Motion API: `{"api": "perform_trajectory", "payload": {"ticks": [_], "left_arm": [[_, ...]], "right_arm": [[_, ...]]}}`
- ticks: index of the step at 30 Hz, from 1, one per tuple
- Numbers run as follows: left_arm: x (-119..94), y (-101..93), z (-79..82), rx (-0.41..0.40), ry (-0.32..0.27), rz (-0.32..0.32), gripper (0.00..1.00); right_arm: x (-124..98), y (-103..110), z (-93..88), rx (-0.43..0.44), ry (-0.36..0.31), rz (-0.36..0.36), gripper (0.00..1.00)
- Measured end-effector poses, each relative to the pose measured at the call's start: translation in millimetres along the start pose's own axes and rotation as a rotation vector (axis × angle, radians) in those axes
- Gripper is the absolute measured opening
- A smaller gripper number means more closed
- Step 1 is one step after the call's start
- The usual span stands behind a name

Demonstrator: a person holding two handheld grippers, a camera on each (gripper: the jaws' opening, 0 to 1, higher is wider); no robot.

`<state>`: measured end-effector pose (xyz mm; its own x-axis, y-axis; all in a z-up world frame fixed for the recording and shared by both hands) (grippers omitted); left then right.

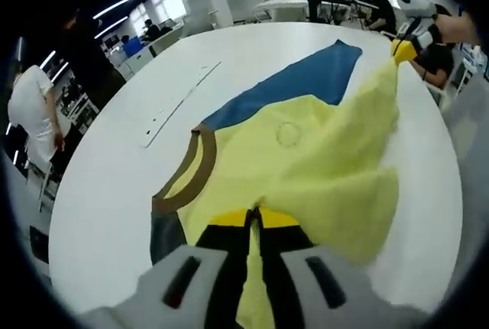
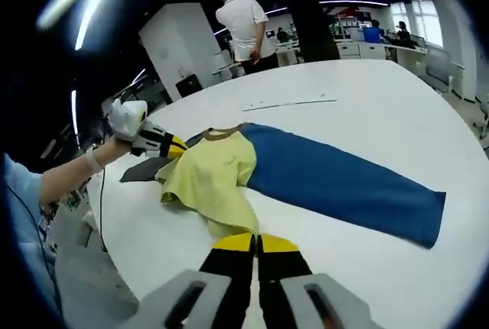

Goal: Fold the garment on the visible template until the final outline fits inside the template.

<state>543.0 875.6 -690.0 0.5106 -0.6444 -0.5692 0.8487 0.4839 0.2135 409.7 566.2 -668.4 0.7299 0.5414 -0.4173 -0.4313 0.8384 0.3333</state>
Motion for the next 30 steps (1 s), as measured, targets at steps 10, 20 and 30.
{"api": "perform_trajectory", "payload": {"ticks": [10, 20, 30], "left_arm": [[-30, -1.0, 7.8, -0.026, -0.092, 0.067, 0.37], [-57, -26.3, 5.1, -0.085, -0.152, 0.077, 0.62], [-69, -57.6, -6.9, -0.138, -0.182, 0.021, 0.62]], "right_arm": [[0, 2, 0.0, -0.003, 0.001, 0.002, 0.0], [-1, 4, -0.9, 0.0, 0.0, 0.005, 0.0], [-1, 5, -0.7, 0.002, 0.001, 0.008, 0.0]]}}
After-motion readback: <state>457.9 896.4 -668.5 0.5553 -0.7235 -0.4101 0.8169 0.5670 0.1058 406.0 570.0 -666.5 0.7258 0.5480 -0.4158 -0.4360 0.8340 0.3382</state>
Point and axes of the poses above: the point that each gripper's makers call its tool centre point, and the gripper's own axes: x roughly forward along the fingers, y roughly to its left, z roughly out of its top, the point moved 6 cm from there along -x, roughly backward along the fingers, and after that the axes turned 15 degrees about -y, right-handed, at the moved point
